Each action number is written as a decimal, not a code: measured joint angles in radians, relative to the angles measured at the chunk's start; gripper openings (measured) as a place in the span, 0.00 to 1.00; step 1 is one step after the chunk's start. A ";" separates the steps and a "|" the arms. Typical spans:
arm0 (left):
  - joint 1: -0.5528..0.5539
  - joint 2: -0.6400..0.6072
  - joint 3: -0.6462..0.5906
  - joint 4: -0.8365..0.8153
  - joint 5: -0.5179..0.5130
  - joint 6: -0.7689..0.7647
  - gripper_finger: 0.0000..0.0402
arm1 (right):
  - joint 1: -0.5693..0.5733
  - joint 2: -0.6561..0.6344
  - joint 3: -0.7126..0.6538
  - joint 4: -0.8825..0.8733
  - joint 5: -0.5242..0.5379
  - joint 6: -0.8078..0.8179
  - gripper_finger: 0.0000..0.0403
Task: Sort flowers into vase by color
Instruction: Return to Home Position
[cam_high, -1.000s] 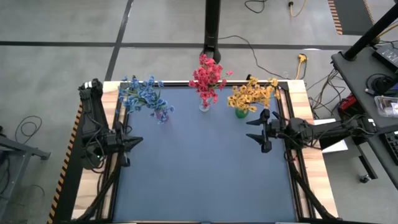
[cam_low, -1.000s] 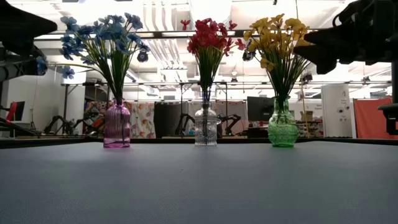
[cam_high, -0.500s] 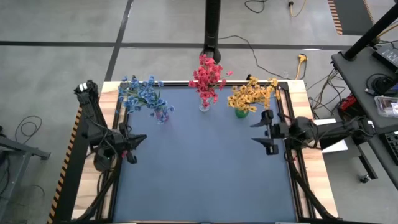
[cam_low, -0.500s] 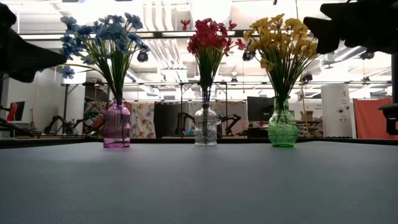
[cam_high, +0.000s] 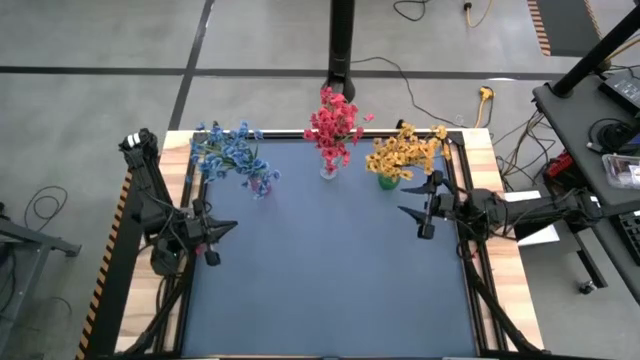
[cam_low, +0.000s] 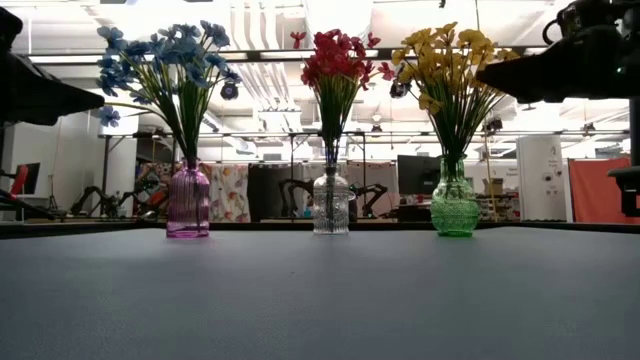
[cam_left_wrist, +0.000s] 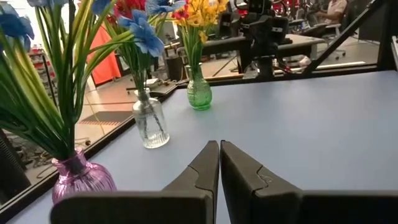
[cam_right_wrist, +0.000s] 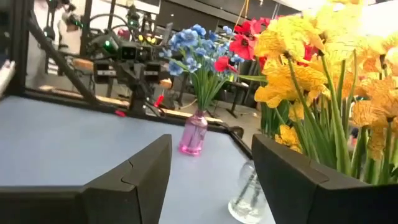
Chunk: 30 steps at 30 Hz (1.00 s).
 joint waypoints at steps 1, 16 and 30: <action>0.000 0.000 0.000 0.002 0.000 -0.002 0.00 | 0.000 0.000 0.000 0.000 0.000 0.022 0.53; 0.000 0.000 -0.001 0.009 0.131 -0.003 0.00 | 0.000 0.000 0.000 0.000 0.000 0.184 0.53; 0.000 0.000 -0.001 0.013 0.255 -0.003 0.00 | 0.000 0.000 0.000 -0.001 0.000 0.182 0.53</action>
